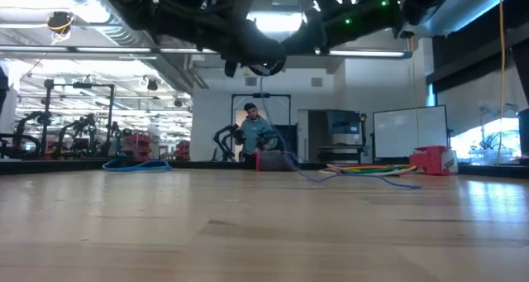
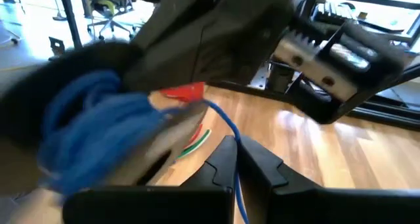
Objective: Coil cords
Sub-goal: Coil the blue wire on the black spool
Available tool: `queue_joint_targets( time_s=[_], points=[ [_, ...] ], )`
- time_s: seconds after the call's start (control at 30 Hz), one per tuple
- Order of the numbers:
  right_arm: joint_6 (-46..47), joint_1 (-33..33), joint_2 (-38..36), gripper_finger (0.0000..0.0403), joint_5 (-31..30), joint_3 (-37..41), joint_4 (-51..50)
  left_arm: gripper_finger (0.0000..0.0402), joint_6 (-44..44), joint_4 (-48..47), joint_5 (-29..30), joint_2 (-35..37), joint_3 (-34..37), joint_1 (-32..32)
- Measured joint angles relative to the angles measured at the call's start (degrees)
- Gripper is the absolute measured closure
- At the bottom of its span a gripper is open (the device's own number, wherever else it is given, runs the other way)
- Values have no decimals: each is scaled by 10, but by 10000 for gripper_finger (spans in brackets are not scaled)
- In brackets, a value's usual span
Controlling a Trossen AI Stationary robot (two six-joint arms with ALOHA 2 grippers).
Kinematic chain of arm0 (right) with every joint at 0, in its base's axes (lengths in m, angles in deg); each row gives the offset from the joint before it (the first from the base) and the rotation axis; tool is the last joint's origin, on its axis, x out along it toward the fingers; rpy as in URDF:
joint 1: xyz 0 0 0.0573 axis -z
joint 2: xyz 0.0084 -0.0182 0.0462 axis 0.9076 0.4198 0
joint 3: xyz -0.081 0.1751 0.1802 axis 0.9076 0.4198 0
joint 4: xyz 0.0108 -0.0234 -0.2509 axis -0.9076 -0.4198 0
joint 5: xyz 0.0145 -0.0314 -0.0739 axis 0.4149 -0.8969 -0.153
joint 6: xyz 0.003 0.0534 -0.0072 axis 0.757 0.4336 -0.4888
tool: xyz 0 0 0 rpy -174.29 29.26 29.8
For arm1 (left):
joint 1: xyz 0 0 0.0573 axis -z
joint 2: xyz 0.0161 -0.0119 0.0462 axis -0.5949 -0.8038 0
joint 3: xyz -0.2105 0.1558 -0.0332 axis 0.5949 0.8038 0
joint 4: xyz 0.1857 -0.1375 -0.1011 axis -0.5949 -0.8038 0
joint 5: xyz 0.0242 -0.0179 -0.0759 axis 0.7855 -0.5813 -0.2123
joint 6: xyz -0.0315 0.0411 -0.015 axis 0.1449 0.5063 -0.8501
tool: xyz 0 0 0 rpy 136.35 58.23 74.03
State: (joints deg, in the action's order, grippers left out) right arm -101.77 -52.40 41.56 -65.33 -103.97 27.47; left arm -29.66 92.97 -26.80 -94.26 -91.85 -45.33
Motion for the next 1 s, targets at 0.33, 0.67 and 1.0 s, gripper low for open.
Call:
queue_joint_targets(
  time_s=[0.33, 0.67, 1.0],
  points=[
    [38, 0, -13, 393, 0, 1, 77, 398, 13, 3, 5, -6, -2, 0],
    [32, -1, -49, 393, 7, -43, 28, 398, 18, 1, 3, -4, -3, 1],
    [9, -1, -52, 393, 6, -107, -26, 398, 22, 3, 1, -5, -2, 1]
  ],
)
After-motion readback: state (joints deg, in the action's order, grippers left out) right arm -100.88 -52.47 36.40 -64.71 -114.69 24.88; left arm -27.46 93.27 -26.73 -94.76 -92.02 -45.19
